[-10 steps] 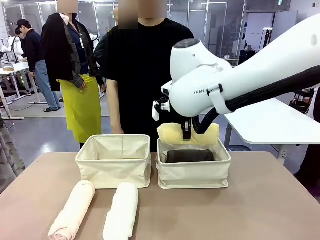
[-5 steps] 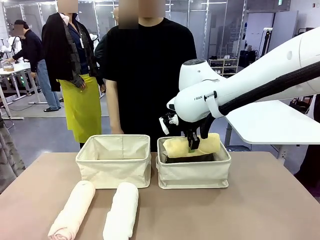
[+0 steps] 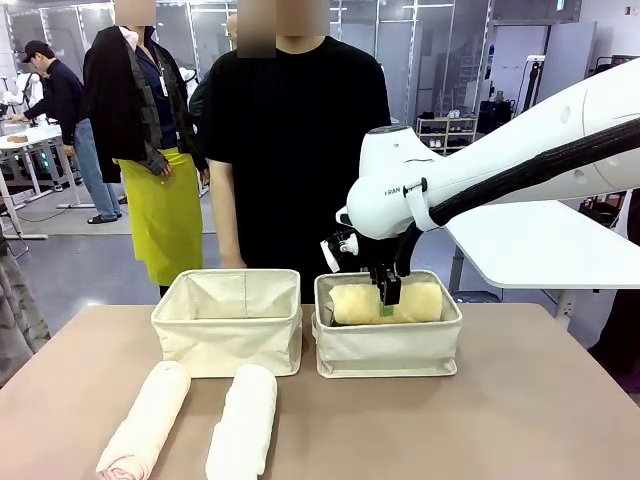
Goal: Divide the towels into two baskets.
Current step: Pick up one hotel-folded towel from the bottom of the table and place it in the Fabric basket indicated by the person.
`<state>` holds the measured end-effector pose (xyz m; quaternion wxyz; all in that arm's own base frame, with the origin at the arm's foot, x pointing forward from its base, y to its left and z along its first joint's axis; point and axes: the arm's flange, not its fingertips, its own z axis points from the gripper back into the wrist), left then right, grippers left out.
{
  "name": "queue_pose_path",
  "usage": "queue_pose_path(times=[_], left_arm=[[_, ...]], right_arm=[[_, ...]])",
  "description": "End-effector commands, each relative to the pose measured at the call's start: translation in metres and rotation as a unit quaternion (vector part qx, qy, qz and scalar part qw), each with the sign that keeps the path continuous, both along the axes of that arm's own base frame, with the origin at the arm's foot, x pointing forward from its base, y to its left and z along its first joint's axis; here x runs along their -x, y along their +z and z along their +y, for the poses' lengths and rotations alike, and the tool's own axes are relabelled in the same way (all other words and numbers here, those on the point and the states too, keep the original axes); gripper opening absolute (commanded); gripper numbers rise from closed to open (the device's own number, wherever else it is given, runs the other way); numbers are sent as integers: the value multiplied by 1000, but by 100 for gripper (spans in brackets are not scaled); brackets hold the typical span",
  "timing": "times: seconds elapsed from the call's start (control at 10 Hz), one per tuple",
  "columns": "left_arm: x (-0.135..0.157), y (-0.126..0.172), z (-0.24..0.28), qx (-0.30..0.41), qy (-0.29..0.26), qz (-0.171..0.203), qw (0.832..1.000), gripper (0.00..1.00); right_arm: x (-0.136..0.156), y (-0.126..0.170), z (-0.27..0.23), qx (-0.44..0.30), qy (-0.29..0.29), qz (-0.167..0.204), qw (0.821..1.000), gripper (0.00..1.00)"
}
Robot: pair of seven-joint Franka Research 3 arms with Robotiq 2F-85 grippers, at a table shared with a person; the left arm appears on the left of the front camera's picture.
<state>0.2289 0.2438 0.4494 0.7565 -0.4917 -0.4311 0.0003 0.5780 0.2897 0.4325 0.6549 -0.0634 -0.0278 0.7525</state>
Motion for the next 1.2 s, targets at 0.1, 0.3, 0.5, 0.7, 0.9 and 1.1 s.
queue_pose_path(times=[0.1, 0.3, 0.5, 0.7, 0.9, 1.1], left_arm=[[3, 2, 1, 2, -2, -6, 1000, 100], [3, 2, 1, 2, -2, -6, 1000, 100], [3, 2, 1, 2, -2, -6, 1000, 100], [3, 2, 1, 2, -2, -6, 1000, 100], [3, 2, 1, 2, -2, -6, 1000, 100], [3, 2, 1, 2, -2, -6, 1000, 100]], right_arm=[[3, 4, 3, -7, -13, 9, 1000, 100], [6, 7, -1, -4, -25, -2, 1000, 100], [0, 2, 1, -3, -2, 1, 1000, 100], [0, 2, 1, -3, -2, 1, 1000, 100], [0, 2, 1, -3, -2, 1, 1000, 100], [0, 2, 1, -3, -2, 1, 1000, 100]])
